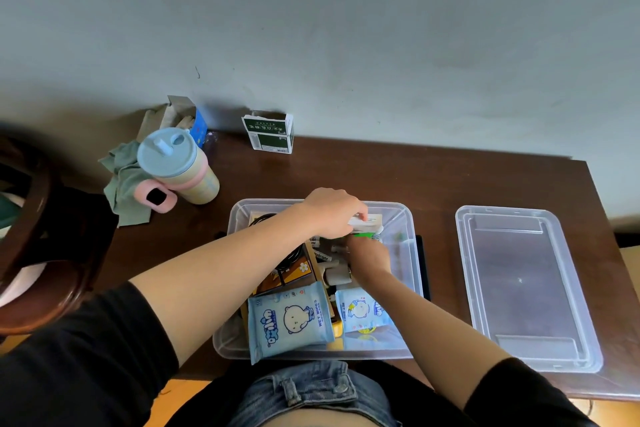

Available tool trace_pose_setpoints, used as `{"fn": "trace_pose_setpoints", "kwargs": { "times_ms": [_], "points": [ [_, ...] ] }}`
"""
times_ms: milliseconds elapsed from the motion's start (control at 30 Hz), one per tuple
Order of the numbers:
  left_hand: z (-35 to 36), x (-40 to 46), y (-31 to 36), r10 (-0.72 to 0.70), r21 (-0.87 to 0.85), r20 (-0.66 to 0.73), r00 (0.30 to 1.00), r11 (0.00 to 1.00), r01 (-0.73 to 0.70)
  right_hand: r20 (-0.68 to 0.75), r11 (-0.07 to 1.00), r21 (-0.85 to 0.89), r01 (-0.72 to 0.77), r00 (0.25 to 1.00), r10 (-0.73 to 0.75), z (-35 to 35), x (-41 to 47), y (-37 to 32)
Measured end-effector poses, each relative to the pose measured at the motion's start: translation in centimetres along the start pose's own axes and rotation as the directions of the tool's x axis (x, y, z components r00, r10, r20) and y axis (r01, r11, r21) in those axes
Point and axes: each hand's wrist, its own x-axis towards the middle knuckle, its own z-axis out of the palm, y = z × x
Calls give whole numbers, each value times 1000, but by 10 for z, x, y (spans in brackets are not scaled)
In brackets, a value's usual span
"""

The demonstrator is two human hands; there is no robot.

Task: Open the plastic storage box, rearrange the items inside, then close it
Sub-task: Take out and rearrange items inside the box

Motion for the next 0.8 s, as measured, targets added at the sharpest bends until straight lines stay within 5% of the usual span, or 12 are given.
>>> {"fn": "trace_pose_setpoints", "kwargs": {
  "times_ms": [200,433,800],
  "points": [
    [3,3,-2,16,7,-13,1000,1000,-16,23,993,4,115,993,-115,-3,-18,9],
    [4,3,-4,37,2,-23,999,999,-37,122,991,-91,-94,987,105,6,-34,16],
    [6,1,-7,56,-12,-65,996,998,-57,72,990,-133,-48,996,57,3,-25,17]
  ]
}}
